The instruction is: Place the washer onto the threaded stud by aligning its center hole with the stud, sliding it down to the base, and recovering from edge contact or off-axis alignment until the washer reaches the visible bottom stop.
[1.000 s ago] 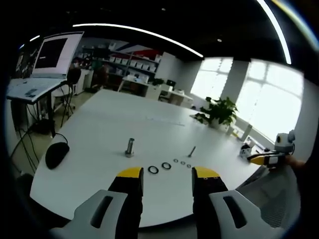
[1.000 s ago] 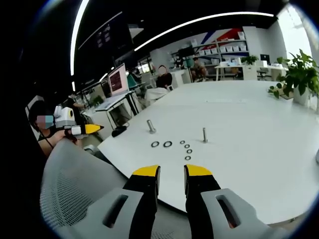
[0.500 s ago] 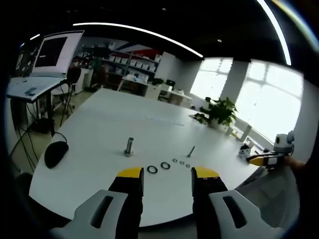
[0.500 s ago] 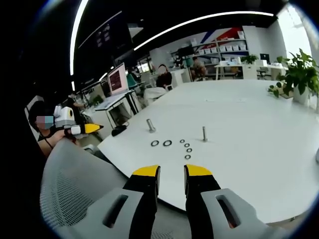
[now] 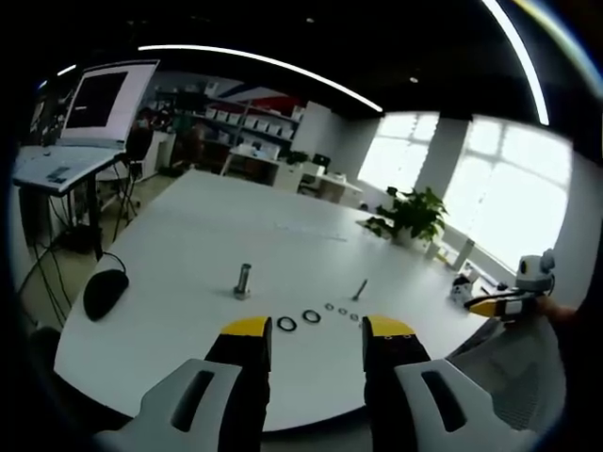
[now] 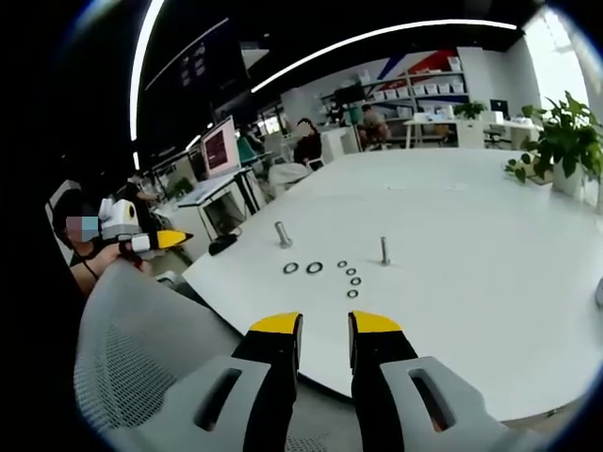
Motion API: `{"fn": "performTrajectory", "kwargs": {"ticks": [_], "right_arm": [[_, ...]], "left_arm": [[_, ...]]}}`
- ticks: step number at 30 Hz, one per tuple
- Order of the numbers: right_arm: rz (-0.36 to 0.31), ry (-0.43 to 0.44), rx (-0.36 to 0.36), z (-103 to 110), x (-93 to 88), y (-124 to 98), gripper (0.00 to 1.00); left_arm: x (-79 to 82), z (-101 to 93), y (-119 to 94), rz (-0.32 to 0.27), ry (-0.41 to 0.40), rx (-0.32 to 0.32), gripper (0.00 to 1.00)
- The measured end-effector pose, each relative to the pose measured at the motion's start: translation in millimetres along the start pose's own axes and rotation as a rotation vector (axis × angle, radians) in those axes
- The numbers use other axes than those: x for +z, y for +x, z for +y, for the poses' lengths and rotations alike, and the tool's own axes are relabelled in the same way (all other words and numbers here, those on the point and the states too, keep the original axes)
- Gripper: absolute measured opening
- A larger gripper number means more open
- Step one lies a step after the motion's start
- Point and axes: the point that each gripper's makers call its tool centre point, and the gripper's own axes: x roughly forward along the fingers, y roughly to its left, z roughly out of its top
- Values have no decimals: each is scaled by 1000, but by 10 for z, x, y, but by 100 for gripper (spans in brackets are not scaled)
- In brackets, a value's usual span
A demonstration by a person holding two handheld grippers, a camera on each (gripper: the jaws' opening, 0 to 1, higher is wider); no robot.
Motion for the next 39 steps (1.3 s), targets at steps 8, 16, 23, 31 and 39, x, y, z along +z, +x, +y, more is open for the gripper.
{"fn": "performTrajectory", "kwargs": {"ticks": [8,16,23,31,39], "right_arm": [[2,-2,2,5,0,3,22],[10,-18,-7,-6,-4,5,22],[98,-72,38,55,-118,19,22],[249,-182,165,127,-260,96,25],[281,-287,178,-33,-140,280,27]], "left_arm": [[5,-1,0,-3,-1,0,36],[13,-2,-1,-7,-2,-1,36],[13,19,-8,-8,-5,4,36],[22,43,-18,-17,-10,13,37],[37,37,-12,-24,-9,9,36]]}}
